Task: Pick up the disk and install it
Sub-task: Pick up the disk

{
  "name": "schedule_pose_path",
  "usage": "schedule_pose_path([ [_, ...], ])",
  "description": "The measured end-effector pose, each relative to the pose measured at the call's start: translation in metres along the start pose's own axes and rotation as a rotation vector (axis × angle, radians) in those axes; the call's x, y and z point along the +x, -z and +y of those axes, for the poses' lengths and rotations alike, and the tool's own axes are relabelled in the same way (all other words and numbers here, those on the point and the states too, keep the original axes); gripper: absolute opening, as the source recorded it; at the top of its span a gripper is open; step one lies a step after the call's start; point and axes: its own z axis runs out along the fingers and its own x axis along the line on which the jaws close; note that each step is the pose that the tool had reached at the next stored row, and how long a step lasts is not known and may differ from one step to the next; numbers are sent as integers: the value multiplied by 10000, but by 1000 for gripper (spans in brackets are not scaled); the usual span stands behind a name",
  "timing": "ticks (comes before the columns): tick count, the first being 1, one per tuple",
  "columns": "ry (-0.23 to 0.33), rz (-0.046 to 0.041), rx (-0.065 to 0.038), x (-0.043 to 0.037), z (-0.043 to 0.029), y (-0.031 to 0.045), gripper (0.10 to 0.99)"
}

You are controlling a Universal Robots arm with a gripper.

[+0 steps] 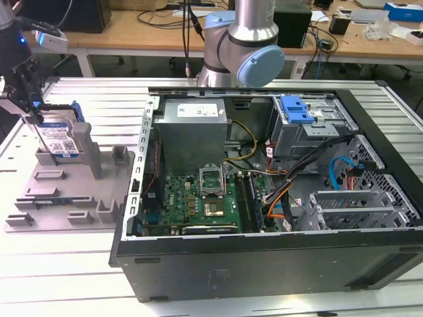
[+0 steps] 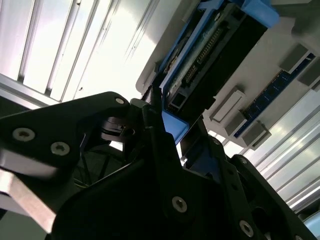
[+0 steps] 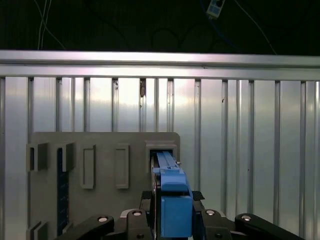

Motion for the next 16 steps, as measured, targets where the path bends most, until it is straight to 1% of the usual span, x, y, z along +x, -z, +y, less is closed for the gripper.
schedule_pose_path([
  [9,-3,3,-1,1,0,-16,392],
  [11,-3,1,0,0,0,-17,369],
  [16,-4,1,0,0,0,-17,369],
])
